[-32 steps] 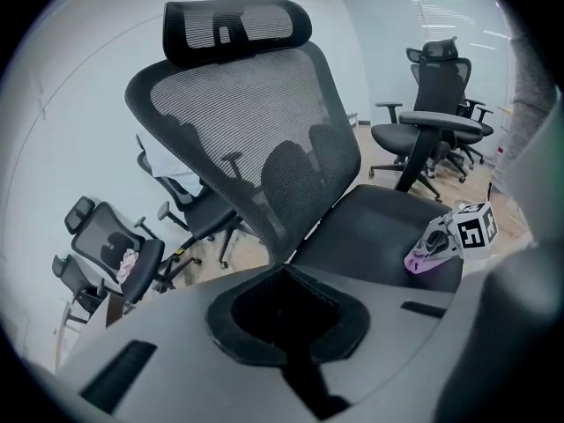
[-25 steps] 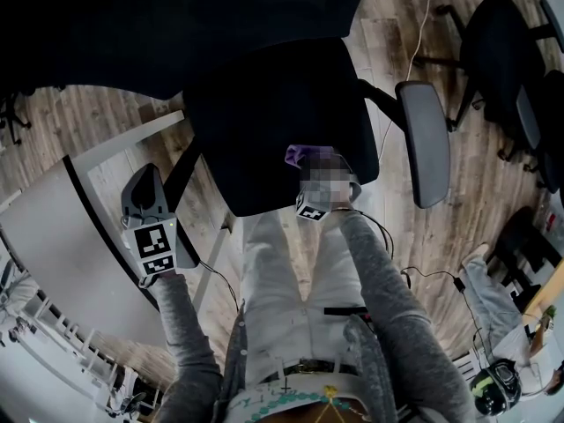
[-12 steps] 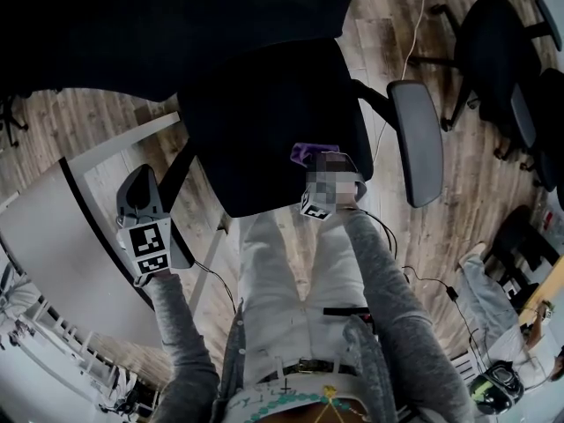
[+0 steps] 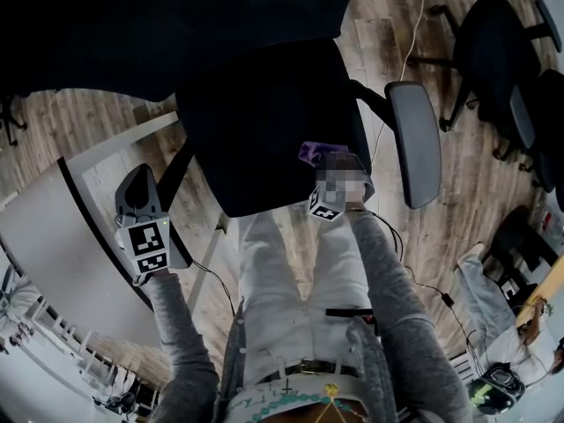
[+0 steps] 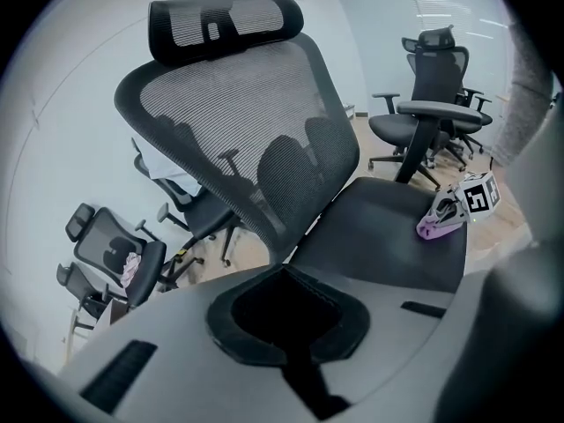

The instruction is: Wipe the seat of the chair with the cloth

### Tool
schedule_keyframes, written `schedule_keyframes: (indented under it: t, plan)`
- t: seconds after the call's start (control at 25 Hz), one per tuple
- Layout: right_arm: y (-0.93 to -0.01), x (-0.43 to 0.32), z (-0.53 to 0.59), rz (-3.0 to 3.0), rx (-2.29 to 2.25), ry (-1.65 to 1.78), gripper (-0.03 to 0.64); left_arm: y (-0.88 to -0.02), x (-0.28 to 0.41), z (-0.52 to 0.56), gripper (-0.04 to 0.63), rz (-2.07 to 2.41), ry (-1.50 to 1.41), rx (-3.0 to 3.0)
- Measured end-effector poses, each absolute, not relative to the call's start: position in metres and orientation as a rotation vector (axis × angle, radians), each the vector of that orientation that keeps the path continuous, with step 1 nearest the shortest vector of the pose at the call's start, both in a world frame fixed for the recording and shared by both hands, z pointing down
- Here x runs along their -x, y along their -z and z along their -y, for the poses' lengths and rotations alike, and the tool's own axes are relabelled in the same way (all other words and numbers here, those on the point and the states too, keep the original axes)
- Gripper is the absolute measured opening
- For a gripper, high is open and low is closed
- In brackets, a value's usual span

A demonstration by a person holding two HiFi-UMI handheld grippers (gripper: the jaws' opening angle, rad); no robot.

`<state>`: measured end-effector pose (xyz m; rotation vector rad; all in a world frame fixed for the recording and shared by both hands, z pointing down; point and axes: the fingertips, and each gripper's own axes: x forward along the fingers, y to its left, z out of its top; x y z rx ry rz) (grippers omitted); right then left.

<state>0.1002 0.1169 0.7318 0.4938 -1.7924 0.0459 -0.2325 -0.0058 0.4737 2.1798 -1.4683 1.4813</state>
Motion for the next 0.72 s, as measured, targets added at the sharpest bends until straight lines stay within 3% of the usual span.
schedule_keyframes:
  t: [0.72]
  plan:
    - [-0.72, -0.156, -0.121, 1.751, -0.562, -0.042, 0.051, -0.476, 0.234, 0.005, -0.002, 1.464, -1.505, -2.175]
